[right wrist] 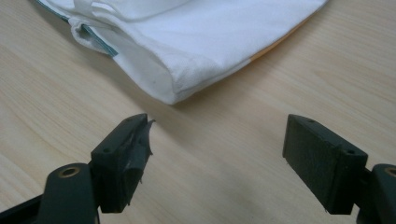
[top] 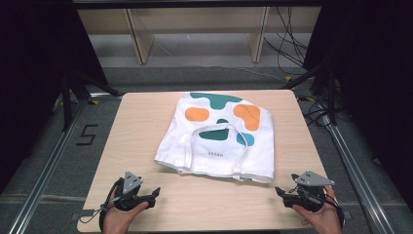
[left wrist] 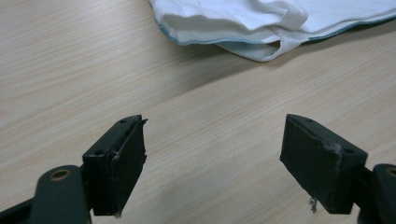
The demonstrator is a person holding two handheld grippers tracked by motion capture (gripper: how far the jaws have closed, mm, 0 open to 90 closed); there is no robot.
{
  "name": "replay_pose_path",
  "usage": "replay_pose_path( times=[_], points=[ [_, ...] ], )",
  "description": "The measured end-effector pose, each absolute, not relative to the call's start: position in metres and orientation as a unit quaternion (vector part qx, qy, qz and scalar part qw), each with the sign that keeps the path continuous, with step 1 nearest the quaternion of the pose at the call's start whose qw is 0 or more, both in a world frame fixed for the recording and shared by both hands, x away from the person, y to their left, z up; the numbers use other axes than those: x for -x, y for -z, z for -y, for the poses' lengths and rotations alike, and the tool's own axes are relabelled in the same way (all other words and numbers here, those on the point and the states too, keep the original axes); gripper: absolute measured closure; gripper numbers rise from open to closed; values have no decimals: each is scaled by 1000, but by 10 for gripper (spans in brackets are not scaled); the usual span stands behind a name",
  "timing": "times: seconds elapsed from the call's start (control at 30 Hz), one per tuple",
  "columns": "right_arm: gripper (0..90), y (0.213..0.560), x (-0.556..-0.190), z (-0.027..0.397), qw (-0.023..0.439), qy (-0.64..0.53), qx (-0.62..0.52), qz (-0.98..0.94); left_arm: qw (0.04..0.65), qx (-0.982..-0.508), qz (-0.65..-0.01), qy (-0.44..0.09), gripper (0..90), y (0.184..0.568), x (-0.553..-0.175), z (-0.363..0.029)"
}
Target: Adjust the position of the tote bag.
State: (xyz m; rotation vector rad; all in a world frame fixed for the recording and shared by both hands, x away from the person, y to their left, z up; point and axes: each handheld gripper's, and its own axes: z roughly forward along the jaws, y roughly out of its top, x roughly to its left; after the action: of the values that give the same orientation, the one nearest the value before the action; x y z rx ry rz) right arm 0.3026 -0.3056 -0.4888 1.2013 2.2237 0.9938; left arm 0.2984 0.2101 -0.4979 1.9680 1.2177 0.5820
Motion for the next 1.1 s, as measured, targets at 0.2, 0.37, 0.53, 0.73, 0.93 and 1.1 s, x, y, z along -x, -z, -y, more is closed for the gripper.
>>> replay_pose_path(
  times=[0.2, 0.37, 0.53, 0.73, 0.93, 1.1],
  points=[
    [248, 488, -305, 308, 234, -355, -415, -804, 369, -767, -471, -232, 209, 496, -299, -211],
    [249, 487, -305, 306, 221, -354, -427, -802, 378, -761, -474, -232, 218, 494, -306, -208],
    [251, 487, -306, 305, 230, -358, -420, -802, 390, -751, -478, -238, 229, 494, -323, -201],
    [252, 487, -308, 306, 234, -356, -416, -803, 375, -757, -470, -256, 246, 493, -346, -188],
    [252, 486, -307, 304, 219, -360, -421, -803, 354, -763, -477, -255, 302, 496, -359, -190],
    [252, 486, -309, 305, 234, -360, -415, -802, 359, -753, -491, -253, 330, 497, -367, -195]
  ],
)
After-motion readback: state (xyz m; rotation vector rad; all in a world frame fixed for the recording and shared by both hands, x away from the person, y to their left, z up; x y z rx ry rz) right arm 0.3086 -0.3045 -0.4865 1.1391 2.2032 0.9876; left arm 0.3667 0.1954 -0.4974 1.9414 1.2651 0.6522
